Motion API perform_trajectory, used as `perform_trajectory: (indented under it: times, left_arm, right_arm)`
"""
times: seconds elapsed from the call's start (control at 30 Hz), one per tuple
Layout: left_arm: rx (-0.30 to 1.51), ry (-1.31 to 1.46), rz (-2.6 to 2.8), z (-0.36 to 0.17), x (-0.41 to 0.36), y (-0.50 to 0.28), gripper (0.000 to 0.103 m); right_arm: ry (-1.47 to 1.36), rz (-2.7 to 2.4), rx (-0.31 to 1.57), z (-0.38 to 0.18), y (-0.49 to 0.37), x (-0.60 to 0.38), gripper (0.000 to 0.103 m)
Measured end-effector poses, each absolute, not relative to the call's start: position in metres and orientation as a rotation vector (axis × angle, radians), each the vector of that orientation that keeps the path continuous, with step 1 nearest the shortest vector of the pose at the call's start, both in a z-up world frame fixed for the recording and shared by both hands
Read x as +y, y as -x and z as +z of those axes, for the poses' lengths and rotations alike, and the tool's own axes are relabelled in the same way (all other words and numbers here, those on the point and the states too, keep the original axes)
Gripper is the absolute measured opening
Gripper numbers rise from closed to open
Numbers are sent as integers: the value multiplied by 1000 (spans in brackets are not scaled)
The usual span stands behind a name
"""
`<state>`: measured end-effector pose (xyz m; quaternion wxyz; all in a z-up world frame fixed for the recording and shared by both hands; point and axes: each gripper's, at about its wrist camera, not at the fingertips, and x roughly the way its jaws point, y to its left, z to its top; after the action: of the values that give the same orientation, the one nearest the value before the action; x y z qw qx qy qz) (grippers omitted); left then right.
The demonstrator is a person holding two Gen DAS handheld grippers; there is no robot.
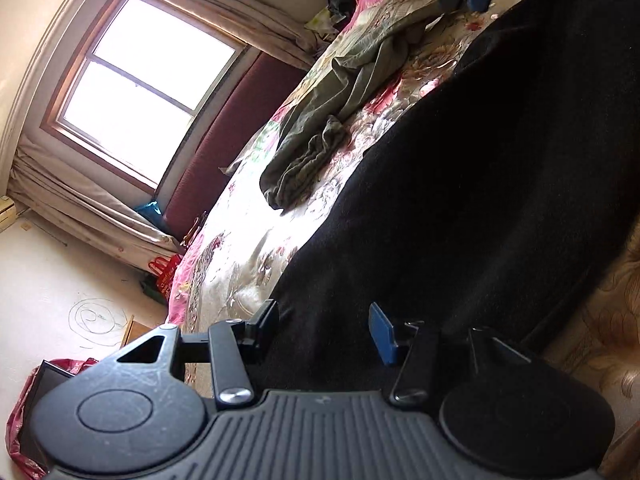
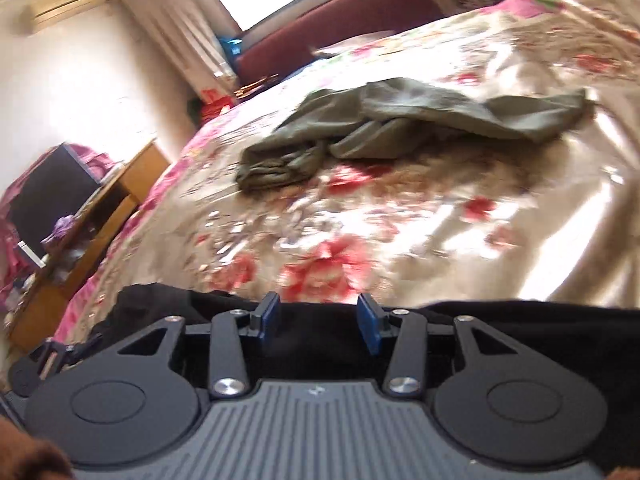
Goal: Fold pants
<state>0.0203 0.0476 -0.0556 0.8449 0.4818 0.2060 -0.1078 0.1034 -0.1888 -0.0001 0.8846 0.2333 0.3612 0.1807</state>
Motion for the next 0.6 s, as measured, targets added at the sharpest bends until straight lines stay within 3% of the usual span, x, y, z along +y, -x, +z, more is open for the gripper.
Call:
perform_trajectory:
  times: [0.43,0.6]
  left_arm:
    - [503,-889,-249,-59,57,-33,65]
    - [500,-873,-252,-61,59,-28,65]
  right_arm:
    - [-194,814,1072,-26,-205,-66,49]
    - [-323,836,1168,-32,-213,-57,40]
